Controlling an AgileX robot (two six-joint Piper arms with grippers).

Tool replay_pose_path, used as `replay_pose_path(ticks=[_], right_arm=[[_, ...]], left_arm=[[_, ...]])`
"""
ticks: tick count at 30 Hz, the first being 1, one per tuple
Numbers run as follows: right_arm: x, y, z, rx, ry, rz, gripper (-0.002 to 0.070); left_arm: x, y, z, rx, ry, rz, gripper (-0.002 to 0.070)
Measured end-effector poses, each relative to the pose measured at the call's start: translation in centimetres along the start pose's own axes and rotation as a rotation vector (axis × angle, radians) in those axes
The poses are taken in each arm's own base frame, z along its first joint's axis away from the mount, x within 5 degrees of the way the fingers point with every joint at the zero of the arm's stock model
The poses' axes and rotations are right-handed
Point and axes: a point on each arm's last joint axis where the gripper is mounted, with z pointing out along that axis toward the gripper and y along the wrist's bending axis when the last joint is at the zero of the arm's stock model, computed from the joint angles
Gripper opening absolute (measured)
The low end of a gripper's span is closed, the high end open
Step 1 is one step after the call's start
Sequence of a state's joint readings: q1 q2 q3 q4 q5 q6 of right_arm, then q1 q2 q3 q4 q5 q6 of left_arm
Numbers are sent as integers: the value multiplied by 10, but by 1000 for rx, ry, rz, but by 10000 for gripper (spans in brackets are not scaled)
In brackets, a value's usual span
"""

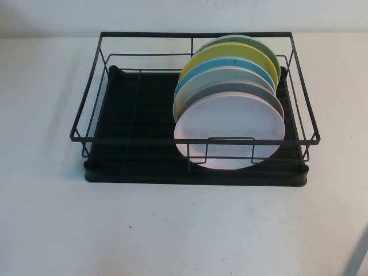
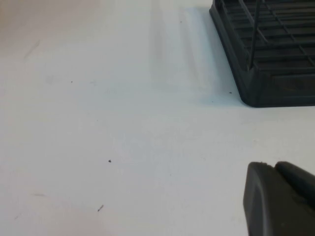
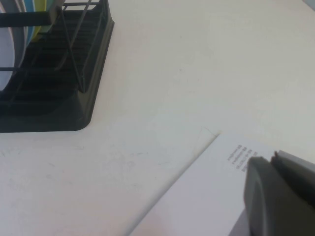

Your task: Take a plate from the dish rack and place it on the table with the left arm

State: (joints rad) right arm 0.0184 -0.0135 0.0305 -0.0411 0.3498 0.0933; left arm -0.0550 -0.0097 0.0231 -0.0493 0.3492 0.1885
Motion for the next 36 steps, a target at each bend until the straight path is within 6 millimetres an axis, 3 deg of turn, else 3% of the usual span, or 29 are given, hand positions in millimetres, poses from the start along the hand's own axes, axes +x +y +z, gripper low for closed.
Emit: replay_pose_path(ticks=[22,29,36], right_arm=[[0,0,0,0,0,0,-20],[0,0,0,0,0,0,-20],[0,0,0,0,0,0,-20]], left_arm=[[0,0,0,5,-3,-17,-4],[-6,-5,0,61,-58,-210,-4],[-20,-6,-2,128,-195,-604,-4]])
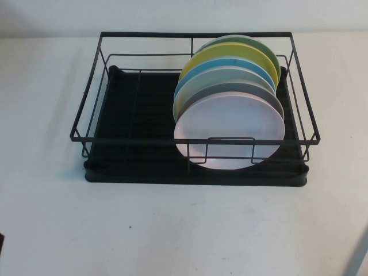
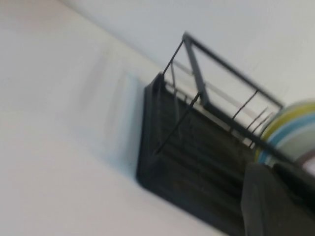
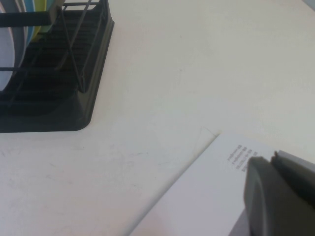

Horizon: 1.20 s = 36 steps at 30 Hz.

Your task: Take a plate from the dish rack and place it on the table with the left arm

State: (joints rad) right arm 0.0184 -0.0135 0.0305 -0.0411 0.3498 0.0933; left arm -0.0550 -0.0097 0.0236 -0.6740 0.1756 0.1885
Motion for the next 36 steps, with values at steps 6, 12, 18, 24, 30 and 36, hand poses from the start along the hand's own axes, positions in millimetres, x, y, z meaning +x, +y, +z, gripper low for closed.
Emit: replay_pose_path(ticks=[6,12,18,24,30,36], right_arm=[[0,0,0,0,0,0,-20],[0,0,0,0,0,0,-20],[0,0,0,0,0,0,-20],[0,0,0,0,0,0,-20],[0,0,0,0,0,0,-20],[0,0,0,0,0,0,-20]], left_arm=[[-8,1,0,-2,-88,-110,-4],[-14,2,-1,-6,-162,-261,-4],[-33,-27,0,75,52,-35,-4],[-108,-72,20,100,380,433,-4],[-171,-101,62,192,631,756,-4],[-198,-120,117,394,708,891,-4]])
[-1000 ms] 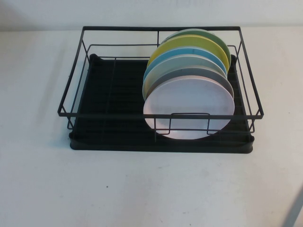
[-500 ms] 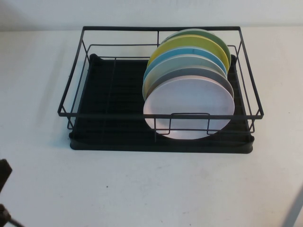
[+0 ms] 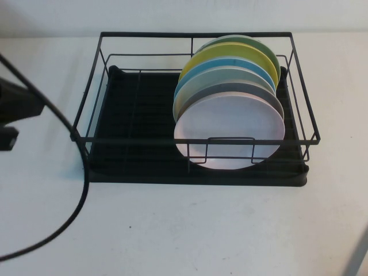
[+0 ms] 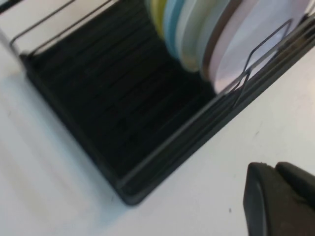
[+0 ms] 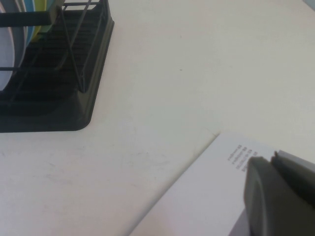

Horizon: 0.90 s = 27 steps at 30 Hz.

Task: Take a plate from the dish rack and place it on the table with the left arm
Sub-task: Grasp the plate from the shelf

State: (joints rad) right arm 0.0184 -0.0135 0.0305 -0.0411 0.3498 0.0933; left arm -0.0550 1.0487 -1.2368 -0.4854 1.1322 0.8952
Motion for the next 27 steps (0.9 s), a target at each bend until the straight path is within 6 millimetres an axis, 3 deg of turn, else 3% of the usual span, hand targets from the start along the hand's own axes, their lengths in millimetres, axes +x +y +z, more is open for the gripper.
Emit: replay_pose_path(ticks=[4,10,12,16,18,22,27], right_arm=[[0,0,0,0,0,0,-20],[0,0,0,0,0,0,-20],[0,0,0,0,0,0,-20],[0,0,0,0,0,0,-20],[0,0,0,0,0,0,-20],[0,0,0,0,0,0,-20],[0,0,0,0,0,0,-20]], left_arm=[[-22,12,26,90,-13,106,-4],[-52,12,74,151,-32,242,15],[-59,8,93,170,-41,306,81],[-70,-7,131,221,-58,461,310],[-74,-15,149,224,-75,510,386],[-83,-30,181,202,-116,559,439],[-86,-49,218,198,-131,592,433]])
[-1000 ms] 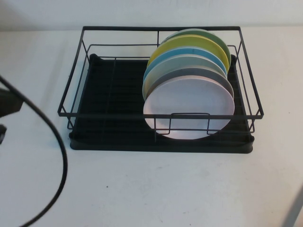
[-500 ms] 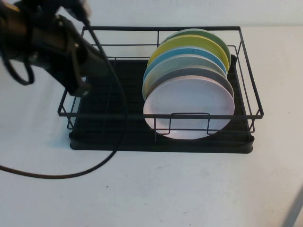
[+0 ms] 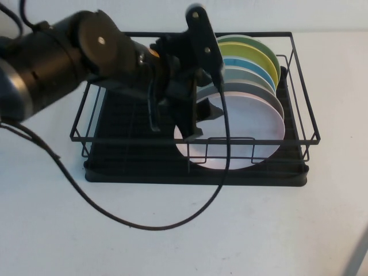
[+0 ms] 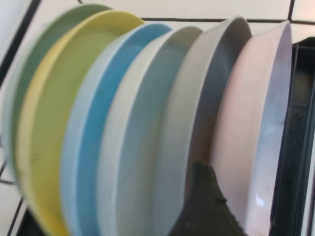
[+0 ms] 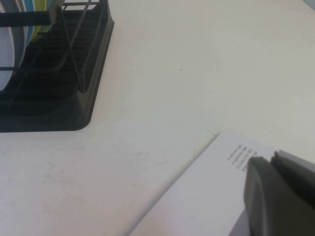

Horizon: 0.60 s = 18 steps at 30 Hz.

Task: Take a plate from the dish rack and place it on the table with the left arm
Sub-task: Grasp the plate from the shelf

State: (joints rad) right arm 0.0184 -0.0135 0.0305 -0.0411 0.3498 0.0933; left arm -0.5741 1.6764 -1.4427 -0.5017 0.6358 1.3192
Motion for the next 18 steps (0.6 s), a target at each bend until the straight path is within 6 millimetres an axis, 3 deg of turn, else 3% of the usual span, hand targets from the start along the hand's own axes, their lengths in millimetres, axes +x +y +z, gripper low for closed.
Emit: replay_pose_path(ticks=[7,15,18], right_arm=[[0,0,0,0,0,0,-20],[0,0,0,0,0,0,-20],[0,0,0,0,0,0,-20]], left_arm=[[6,-6,37,0,13,13,388],[6,-4,44,-22,-9,-18,379],[8,-5,49,-18,-10,-34,330]])
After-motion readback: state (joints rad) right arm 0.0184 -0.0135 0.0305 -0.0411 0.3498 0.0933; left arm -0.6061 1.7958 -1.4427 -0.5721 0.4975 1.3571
